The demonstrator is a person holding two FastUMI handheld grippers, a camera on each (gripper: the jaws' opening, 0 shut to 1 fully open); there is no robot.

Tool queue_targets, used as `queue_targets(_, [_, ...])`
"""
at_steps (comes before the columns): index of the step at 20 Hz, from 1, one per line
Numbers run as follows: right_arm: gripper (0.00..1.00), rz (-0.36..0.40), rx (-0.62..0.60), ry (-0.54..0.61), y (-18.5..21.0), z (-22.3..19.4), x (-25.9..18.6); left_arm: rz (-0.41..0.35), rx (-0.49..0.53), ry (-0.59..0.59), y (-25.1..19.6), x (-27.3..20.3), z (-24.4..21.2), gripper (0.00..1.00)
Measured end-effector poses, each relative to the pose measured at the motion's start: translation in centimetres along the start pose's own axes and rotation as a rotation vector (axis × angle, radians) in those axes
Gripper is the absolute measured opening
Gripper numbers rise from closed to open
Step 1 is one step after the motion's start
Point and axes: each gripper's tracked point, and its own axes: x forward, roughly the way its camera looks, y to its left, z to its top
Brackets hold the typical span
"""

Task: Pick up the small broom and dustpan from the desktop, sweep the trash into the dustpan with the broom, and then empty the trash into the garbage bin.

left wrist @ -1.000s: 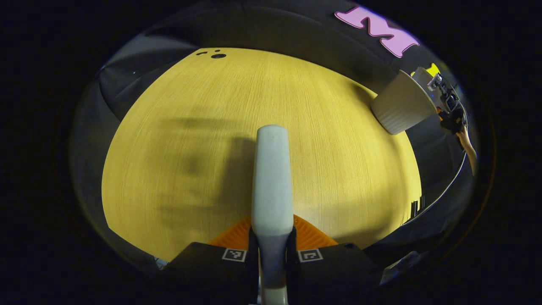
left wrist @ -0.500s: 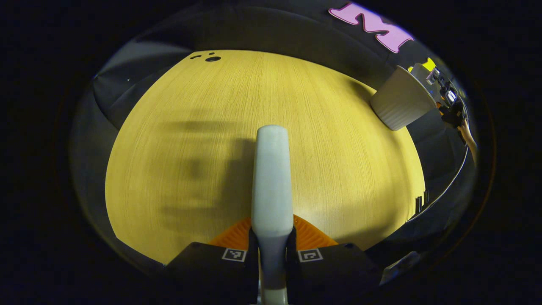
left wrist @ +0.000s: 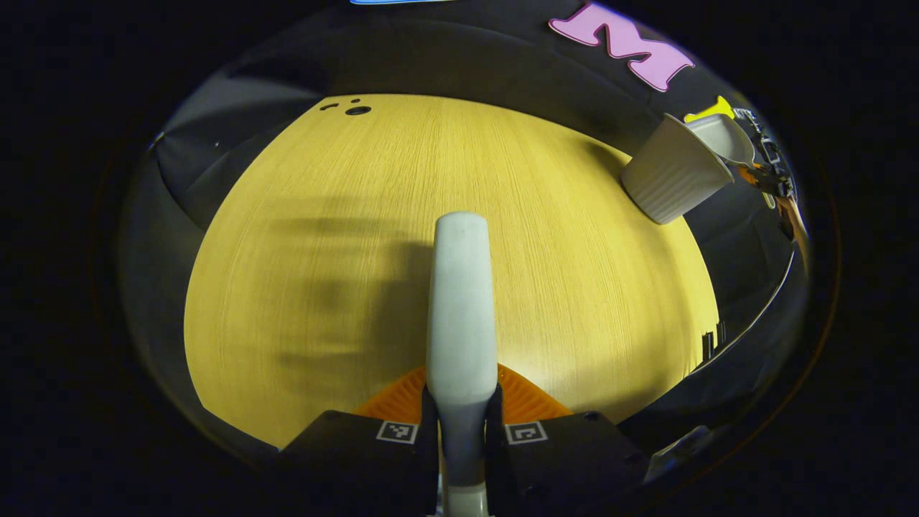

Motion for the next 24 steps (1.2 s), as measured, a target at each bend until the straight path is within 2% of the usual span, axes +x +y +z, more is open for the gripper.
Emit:
queue_targets(2, [0.32, 0.017, 0.090, -0.014, -0.6, 0.9, -1.4, 0.004, 0.000, -0.027, 0.0, -0.5, 0.4, 0.30])
queue_targets(3, [0.35, 0.033, 0.130, -0.022, -0.8, 1.5, -1.9, 0.006, -0.001, -0.041, 0.0, -0.7, 0.6, 0.30])
queue_targets(6, [0.35, 0.095, 0.153, -0.051, -0.2, 2.6, -4.4, 0.013, 0.013, -0.074, -0.1, -1.4, 0.9, 0.29])
queue_targets(12, [0.34, 0.271, 0.331, -0.064, 2.6, 4.9, -10.2, -0.022, 0.017, -0.102, -1.5, -2.8, 0.6, 0.30])
queue_targets(17, [0.35, 0.436, 0.429, -0.030, 8.0, 5.0, -16.2, -0.060, 0.016, -0.114, -2.5, -3.4, 0.2, 0.30])
queue_targets(18, [0.32, 0.469, 0.441, -0.026, 9.4, 5.0, -17.4, -0.063, 0.018, -0.117, -2.6, -3.4, 0.1, 0.30])
queue_targets(19, [0.35, 0.505, 0.452, -0.018, 10.8, 5.1, -18.6, -0.061, 0.025, -0.123, -2.6, -3.5, 0.2, 0.30])
queue_targets(21, [0.32, 0.578, 0.469, 0.004, 13.7, 5.0, -20.8, -0.054, 0.038, -0.142, -2.4, -3.7, 0.5, 0.30])
queue_targets(24, [0.35, 0.665, 0.479, 0.014, 17.6, 4.3, -24.1, -0.041, 0.053, -0.168, -2.5, -3.6, 0.7, 0.29])
